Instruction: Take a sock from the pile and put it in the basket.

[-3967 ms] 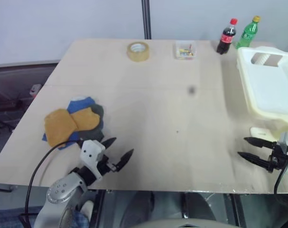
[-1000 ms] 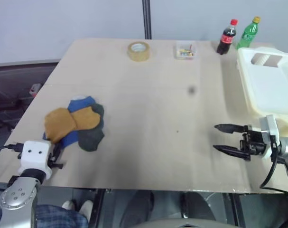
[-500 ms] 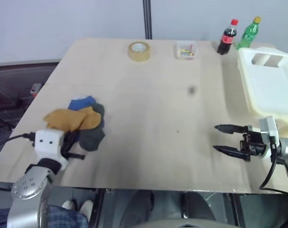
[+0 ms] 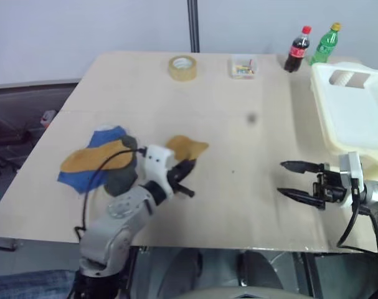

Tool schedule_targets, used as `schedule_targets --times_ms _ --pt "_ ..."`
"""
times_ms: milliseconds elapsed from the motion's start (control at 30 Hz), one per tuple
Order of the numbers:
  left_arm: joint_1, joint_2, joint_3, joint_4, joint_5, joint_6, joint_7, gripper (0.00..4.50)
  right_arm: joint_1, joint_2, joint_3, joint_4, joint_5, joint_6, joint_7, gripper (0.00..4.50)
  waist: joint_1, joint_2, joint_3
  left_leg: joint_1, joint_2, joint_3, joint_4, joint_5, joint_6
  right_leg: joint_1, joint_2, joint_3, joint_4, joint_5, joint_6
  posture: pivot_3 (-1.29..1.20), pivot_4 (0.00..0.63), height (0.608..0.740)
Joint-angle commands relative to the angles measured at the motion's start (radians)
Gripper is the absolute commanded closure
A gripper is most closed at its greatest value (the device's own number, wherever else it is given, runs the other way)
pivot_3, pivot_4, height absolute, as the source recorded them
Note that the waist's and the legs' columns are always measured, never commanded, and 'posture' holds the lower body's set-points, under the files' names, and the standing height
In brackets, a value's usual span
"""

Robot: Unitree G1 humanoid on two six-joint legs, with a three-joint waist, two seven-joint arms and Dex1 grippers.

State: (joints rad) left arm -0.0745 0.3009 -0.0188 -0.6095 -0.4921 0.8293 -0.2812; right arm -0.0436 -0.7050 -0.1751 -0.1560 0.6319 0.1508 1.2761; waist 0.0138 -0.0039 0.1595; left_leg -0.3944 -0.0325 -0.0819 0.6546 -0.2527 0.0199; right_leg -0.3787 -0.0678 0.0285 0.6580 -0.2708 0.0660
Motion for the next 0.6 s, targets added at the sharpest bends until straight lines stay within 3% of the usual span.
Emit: schedule_targets --times_ms 33,233,333,467,600 --pt "-0.056 -0.061 -0.094 0.039 -0.009 0.043 0.016 4.37 0.022 -0.002 -0.047 -0.048 0.005 -0.02 -0.025 1.03 -0.004 0.0 0.0 0.0 0.001 0.0 0.0 0.0 0.0 0.0 0.001 0.001 0.0 0.0 0.0 0.0 0.15 0.738" --pt "-0.113 -0.092 -0.156 0.117 0.011 0.044 -0.006 4.37 0.044 0.008 -0.057 -0.075 0.005 -0.024 -0.057 1.03 -0.002 0.0 0.0 0.0 0.0 0.0 0.001 0.0 0.0 0.0 0.001 0.0 0.0 0.0 0.0 0.0 0.15 0.738" --pt "-0.116 -0.114 -0.164 0.125 -0.003 0.017 -0.021 3.54 0.066 0.01 -0.063 -0.096 0.006 -0.022 -0.07 1.03 -0.003 0.0 0.0 0.0 0.0 0.0 0.001 0.0 0.0 0.0 0.002 0.0 0.0 0.0 0.0 0.0 0.15 0.738" --pt "-0.109 -0.12 -0.14 0.11 -0.045 -0.022 -0.077 1.76 0.081 0.011 -0.064 -0.112 0.01 -0.019 -0.084 1.03 -0.001 0.0 0.0 0.0 0.0 0.0 0.001 0.0 0.0 0.0 0.001 0.0 0.0 0.0 0.0 0.0 0.15 0.738" --pt "-0.122 -0.089 -0.08 0.088 -0.103 -0.048 -0.145 1.76 0.08 0.01 -0.061 -0.117 0.011 -0.013 -0.091 1.03 -0.002 0.0 0.0 0.0 0.0 0.0 0.001 0.0 0.0 0.0 0.001 0.0 0.0 0.0 0.0 0.0 0.15 0.738"
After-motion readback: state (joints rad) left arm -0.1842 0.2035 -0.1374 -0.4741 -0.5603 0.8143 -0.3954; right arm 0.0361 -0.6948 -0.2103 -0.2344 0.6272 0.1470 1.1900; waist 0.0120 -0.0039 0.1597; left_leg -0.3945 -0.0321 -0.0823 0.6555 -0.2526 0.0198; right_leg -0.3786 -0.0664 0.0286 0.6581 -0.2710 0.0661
